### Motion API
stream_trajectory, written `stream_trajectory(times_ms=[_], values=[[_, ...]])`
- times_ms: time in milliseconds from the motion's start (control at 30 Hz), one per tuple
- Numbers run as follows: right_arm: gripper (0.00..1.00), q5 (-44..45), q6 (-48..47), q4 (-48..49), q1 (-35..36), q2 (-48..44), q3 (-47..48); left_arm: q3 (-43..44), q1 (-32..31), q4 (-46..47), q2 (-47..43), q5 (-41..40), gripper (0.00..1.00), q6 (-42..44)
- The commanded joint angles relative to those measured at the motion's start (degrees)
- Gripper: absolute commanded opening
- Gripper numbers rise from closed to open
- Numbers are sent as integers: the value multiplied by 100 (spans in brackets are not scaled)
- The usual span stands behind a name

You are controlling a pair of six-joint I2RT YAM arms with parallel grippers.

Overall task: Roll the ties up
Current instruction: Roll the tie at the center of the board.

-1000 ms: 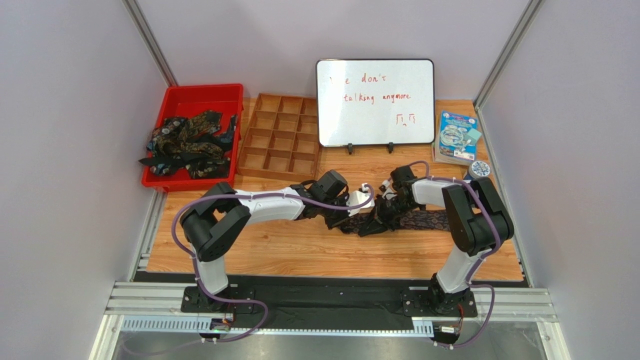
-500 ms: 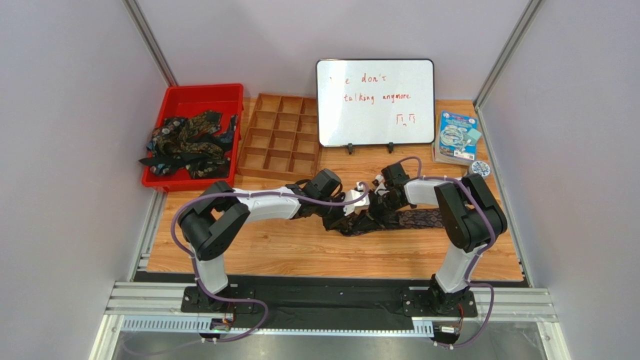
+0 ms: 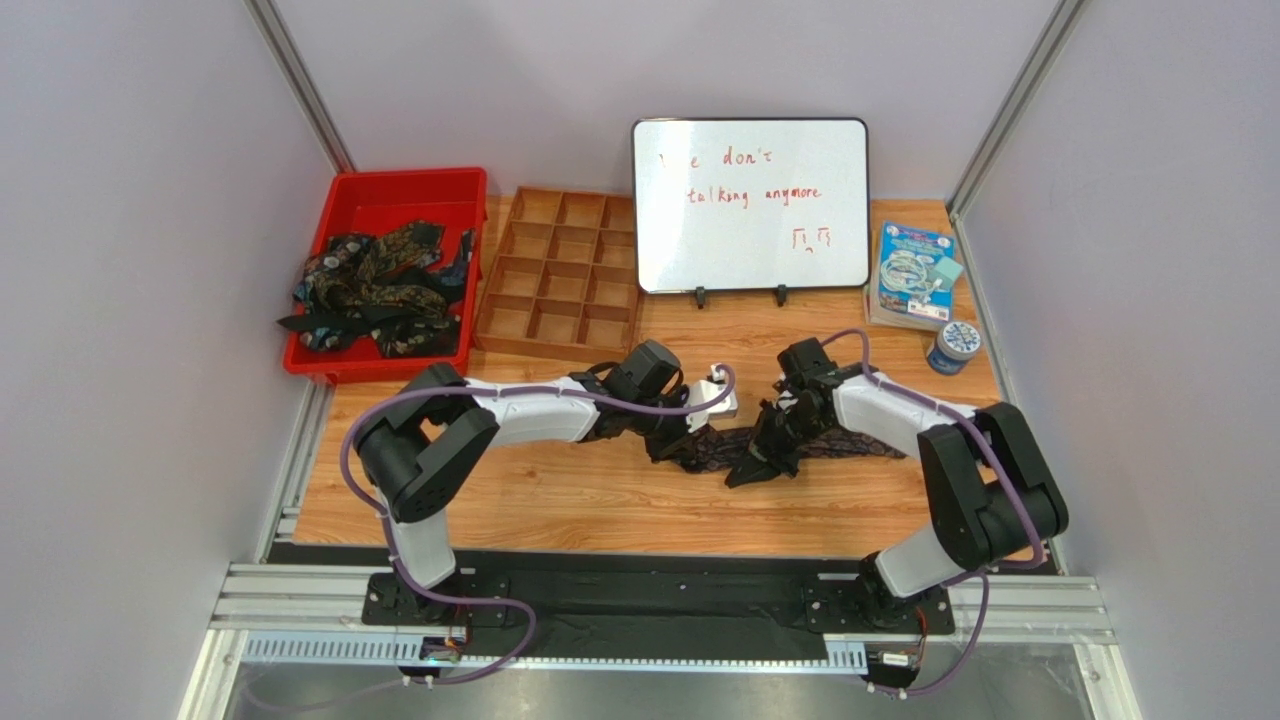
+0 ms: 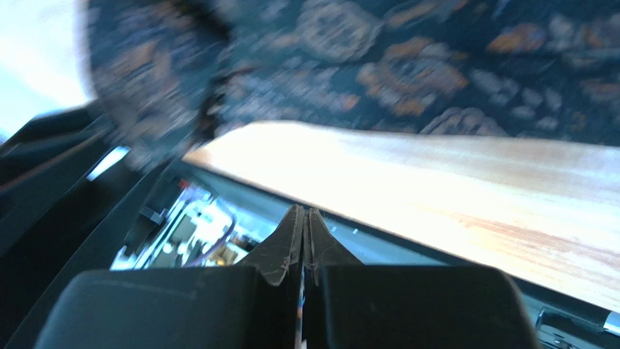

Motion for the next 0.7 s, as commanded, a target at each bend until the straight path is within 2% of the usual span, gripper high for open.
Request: stream_trajectory(times_ms=[0, 167, 333, 667], values=[[0, 996, 748, 459, 326, 399, -3, -236, -19, 140, -38, -450, 5, -297], [0, 1515, 818, 1161, 554, 875, 94, -395, -28, 263, -117, -583, 5, -394], [0, 1884, 906, 1295, 598, 1322, 103, -518, -28, 437, -196, -469, 5, -464], [0, 2043, 836, 1637, 634, 2026, 226, -711, 7, 589, -294, 848, 5, -227]])
